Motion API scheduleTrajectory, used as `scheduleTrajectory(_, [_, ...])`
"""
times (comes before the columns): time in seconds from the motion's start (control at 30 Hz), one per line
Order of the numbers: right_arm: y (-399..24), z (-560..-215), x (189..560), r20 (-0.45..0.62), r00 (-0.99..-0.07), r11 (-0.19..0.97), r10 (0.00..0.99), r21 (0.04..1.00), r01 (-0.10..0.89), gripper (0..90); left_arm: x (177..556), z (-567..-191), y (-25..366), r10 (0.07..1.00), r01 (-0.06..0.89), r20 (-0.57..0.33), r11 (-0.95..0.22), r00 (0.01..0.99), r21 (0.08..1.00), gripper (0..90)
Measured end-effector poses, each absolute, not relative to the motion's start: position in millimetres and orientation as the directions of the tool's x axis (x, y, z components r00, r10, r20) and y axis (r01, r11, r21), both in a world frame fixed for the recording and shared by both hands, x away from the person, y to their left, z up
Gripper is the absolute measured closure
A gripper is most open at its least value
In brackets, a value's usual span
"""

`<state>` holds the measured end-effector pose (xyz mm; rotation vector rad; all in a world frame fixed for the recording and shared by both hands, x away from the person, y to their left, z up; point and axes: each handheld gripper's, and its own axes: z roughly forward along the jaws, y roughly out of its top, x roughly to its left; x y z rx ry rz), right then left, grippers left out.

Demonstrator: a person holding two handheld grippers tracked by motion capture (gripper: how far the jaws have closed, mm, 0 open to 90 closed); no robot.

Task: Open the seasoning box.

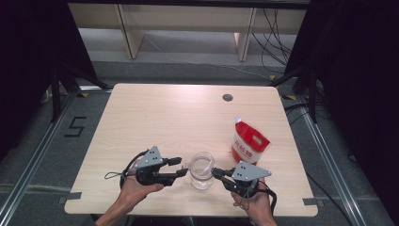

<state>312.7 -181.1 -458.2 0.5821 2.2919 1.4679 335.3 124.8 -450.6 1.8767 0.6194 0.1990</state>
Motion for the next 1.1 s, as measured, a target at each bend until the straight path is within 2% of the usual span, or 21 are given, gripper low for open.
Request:
scheduleTrajectory(0.07, [-178.0, -456.9, 313.6, -0.097, -0.855, 0.378, 0.509, 0.918, 0.121, 86.6, 332.6, -454.2, 127.0, 0.514, 0.309, -0.117, -0.308, 0.850, 0.900, 40.1])
scheduleTrajectory(0.23, [-172.9, -454.5, 313.0, -0.080, -0.853, 0.359, 0.516, 0.924, 0.130, 86.1, 331.4, -459.5, 130.6, 0.510, 0.287, -0.078, -0.345, 0.856, 0.893, 31.7])
scheduleTrajectory(0.33, [-169.8, -452.0, 312.4, -0.070, -0.857, 0.362, 0.511, 0.922, 0.141, 86.0, 329.3, -465.1, 134.8, 0.536, 0.325, -0.116, -0.316, 0.836, 0.891, 28.6])
scheduleTrajectory(0.63, [-159.8, -448.3, 314.0, -0.105, -0.865, 0.361, 0.491, 0.928, 0.092, 85.8, 326.3, -473.7, 148.0, 0.578, 0.345, -0.110, -0.314, 0.809, 0.885, 23.2])
scheduleTrajectory(0.7, [-157.6, -447.5, 313.0, -0.088, -0.871, 0.358, 0.484, 0.928, 0.105, 85.7, 325.8, -475.7, 149.7, 0.582, 0.346, -0.107, -0.316, 0.806, 0.884, 20.3])
scheduleTrajectory(1.1, [-147.2, -444.5, 311.9, -0.097, -0.872, 0.353, 0.479, 0.931, 0.091, 85.4, 322.7, -481.9, 150.4, 0.590, 0.357, -0.104, -0.329, 0.801, 0.874, 17.8])
